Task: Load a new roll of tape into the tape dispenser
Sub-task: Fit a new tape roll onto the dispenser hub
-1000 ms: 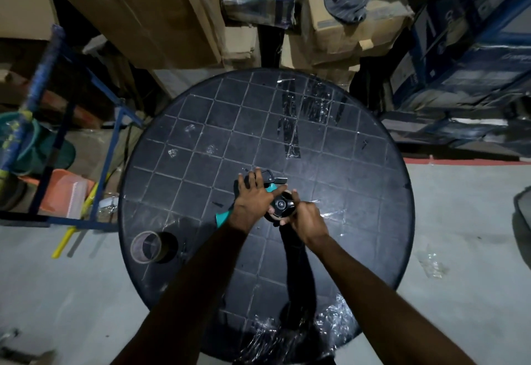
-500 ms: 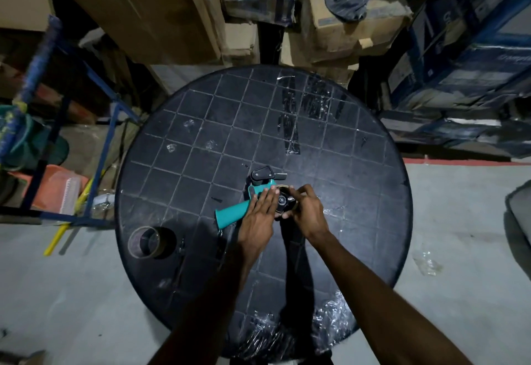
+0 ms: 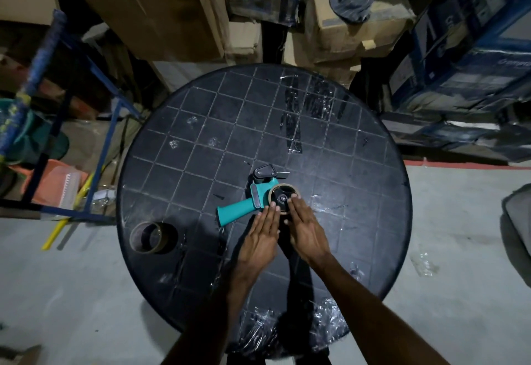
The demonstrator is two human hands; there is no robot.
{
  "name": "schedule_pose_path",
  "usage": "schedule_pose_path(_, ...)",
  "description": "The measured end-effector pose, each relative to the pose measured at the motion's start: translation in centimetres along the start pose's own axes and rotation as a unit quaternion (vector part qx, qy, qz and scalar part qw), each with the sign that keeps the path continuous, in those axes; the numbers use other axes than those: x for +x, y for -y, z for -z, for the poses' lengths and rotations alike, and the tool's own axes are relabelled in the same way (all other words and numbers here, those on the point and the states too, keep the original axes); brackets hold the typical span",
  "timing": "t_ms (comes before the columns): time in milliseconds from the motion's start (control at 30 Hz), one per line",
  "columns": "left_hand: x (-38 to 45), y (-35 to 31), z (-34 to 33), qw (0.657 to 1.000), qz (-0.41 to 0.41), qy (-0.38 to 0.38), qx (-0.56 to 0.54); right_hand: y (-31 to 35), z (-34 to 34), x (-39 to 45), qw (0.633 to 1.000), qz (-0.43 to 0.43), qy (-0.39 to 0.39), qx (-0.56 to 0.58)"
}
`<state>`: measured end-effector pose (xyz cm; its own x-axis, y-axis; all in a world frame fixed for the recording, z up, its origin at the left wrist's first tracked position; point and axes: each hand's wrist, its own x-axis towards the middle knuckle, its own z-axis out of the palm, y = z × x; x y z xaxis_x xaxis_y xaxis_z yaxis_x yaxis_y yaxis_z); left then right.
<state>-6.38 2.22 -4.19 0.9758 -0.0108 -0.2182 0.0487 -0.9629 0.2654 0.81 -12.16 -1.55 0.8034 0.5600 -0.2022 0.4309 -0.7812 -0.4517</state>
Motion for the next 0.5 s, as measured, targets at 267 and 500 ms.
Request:
schedule_pose_path(267, 0.3, -0.7, 1.1, 0.999, 0.022, 0.037, 0.020, -1.0, -0.7, -0.4, 0.999, 0.007, 0.037, -0.011)
schedule_pose_path(500, 3.4, 0.5, 5.5, 0.998, 0.043, 0.033, 0.038, -0.1, 1.1, 2.6, 0.999, -0.009, 0.043, 0.031)
